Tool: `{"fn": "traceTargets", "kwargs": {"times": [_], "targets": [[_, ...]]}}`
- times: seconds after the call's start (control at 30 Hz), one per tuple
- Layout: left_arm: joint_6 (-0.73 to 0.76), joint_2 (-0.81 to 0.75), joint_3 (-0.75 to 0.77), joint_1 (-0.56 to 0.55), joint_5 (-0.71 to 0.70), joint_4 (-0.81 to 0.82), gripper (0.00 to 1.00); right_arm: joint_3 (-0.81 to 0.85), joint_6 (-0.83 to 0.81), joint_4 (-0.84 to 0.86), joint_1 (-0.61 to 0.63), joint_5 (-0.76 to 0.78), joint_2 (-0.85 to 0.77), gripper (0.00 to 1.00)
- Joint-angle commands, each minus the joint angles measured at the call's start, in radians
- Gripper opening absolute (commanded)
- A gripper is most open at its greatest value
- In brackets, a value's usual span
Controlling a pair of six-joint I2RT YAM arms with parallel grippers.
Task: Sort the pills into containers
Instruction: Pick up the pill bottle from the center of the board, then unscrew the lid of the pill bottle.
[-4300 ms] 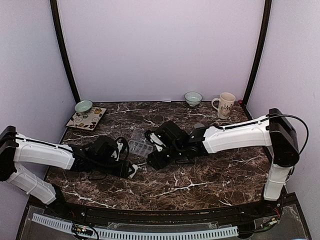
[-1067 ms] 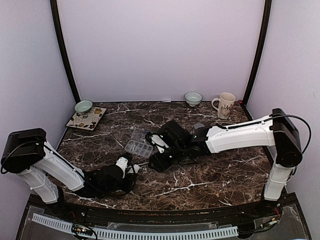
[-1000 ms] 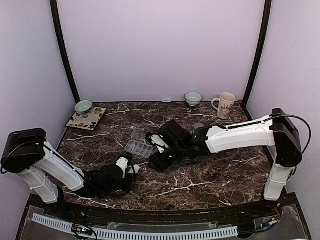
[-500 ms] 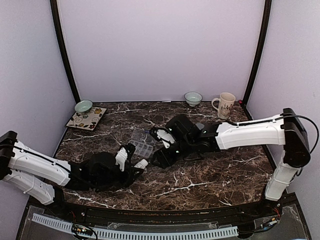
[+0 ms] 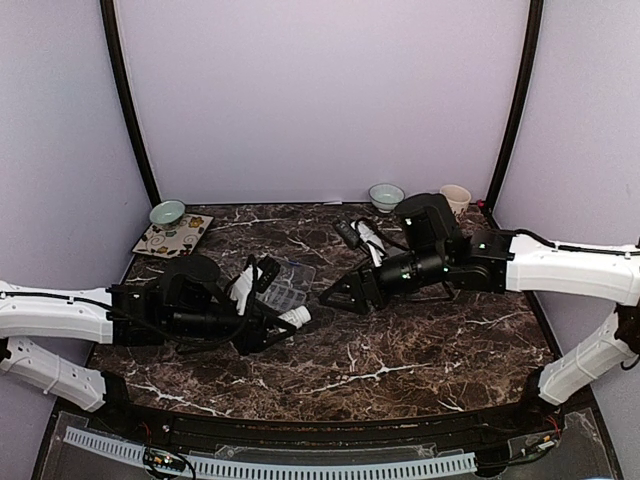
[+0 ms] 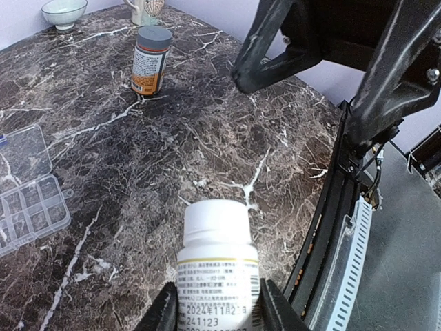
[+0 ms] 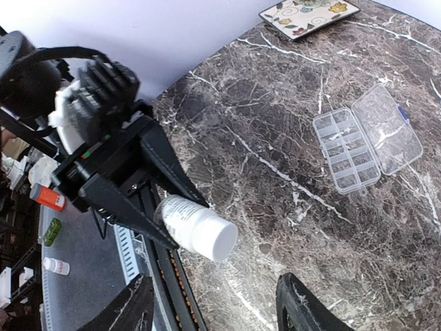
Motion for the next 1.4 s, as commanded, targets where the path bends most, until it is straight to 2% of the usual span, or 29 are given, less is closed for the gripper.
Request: {"fn": "traceTargets", "kwargs": {"times": [0.0,0.3,0.67,1.03,1.37], "targets": [[0.02,-0.046,0.04,0.04,0.157,-0.081,0.0,-0.036,0.052,0.052,-0.013,-0.064,-0.077,0.61],[0.067,-0.011,0.106,0.056,0.228,-0.129,0.0,-0.061,0.087,0.069,-0.014,-0.076,-0.125,0.61],[0.046,0.034,0.179,0.101,0.356,-0.115,0.0,-0.082,0.104,0.076,-0.019,-0.146,-0.16,0.59],[0.062,0.04,0.223,0.108,0.432,-0.118,0.0,-0.133,0.273,0.281,-0.049,-0.305,-0.117,0.55],[0.056,0.027,0.24,0.122,0.506,-0.095,0.0,-0.142,0.344,0.329,-0.057,-0.339,-0.087,0.55]]}}
